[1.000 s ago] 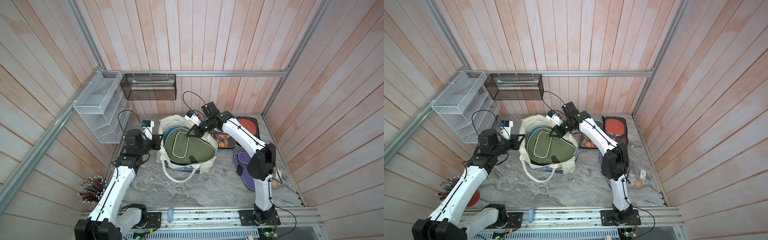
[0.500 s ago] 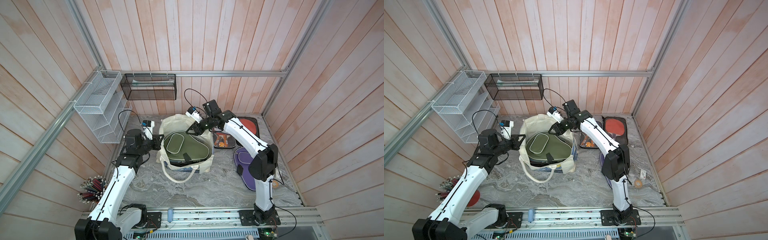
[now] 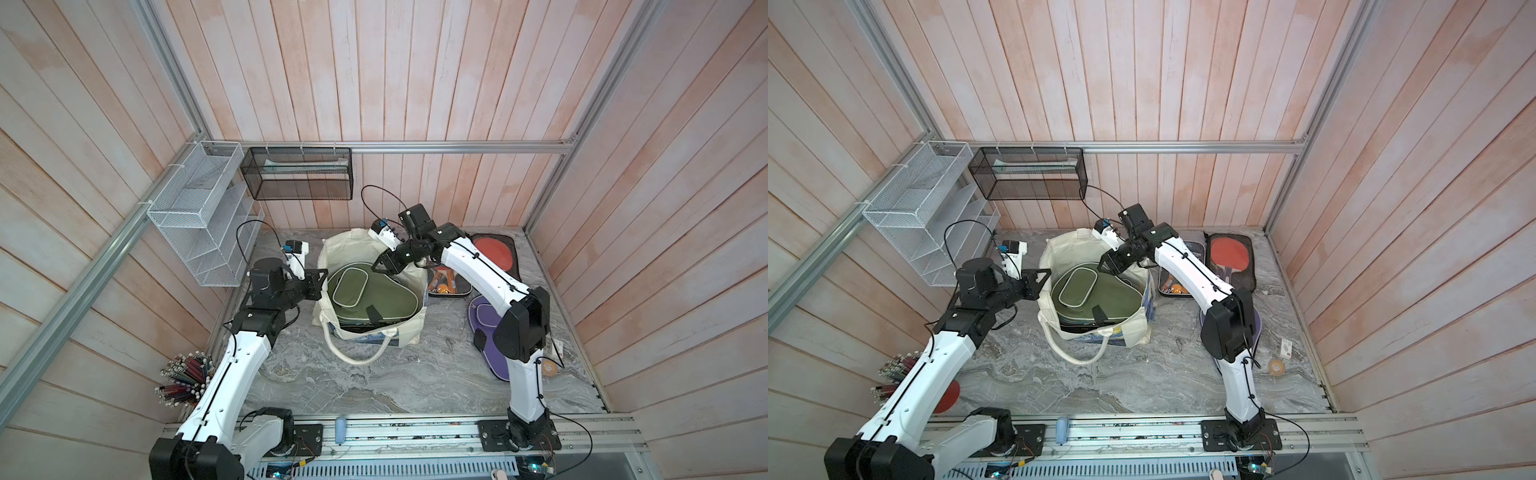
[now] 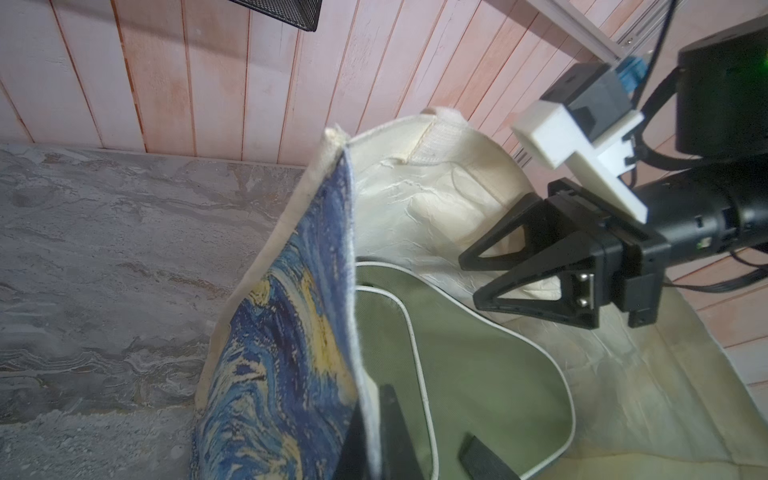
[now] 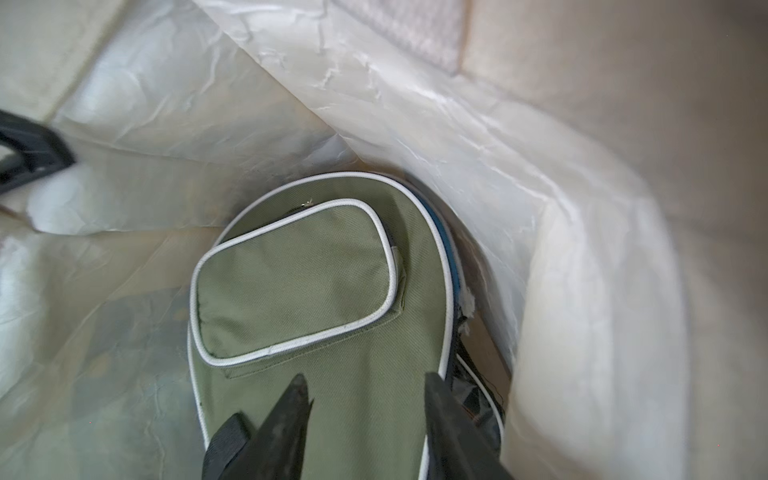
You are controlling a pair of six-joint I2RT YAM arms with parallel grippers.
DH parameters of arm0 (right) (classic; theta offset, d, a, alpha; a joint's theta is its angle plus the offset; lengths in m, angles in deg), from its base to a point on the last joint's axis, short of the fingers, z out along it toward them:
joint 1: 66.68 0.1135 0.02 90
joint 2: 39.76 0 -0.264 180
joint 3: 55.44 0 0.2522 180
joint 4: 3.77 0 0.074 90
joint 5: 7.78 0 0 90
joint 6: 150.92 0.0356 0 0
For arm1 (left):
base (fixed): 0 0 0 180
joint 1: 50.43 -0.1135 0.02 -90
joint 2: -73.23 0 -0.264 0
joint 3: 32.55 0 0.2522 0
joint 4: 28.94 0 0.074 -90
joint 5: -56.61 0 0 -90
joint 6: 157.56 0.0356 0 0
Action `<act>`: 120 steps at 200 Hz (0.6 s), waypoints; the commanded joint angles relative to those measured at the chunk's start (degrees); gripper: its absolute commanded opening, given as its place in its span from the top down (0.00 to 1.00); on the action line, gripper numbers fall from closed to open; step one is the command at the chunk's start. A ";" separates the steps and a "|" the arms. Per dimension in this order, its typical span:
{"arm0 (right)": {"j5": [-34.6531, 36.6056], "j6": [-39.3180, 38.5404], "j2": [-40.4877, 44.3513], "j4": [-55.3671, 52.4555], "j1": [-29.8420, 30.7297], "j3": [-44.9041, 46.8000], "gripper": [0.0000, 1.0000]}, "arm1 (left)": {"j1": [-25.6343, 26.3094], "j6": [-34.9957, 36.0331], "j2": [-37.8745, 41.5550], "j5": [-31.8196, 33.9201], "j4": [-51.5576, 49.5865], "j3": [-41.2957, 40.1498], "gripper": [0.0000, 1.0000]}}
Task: Remove the ping pong set from the canvas bag
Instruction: Pick up the ping pong set from the canvas bag.
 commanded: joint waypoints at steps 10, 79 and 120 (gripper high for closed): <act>4.36 1.29 -3.39 -2.33 0.80 -0.11 0.53 | -0.10 0.31 0.28 -0.57 4.18 1.48 1.00; 11.59 2.65 -5.93 -4.39 1.30 -0.54 0.53 | -0.04 0.19 0.10 -0.75 4.47 1.48 1.00; 14.55 2.70 -7.34 -6.08 1.30 -1.25 0.49 | -0.08 0.15 0.28 -0.66 4.46 1.47 1.00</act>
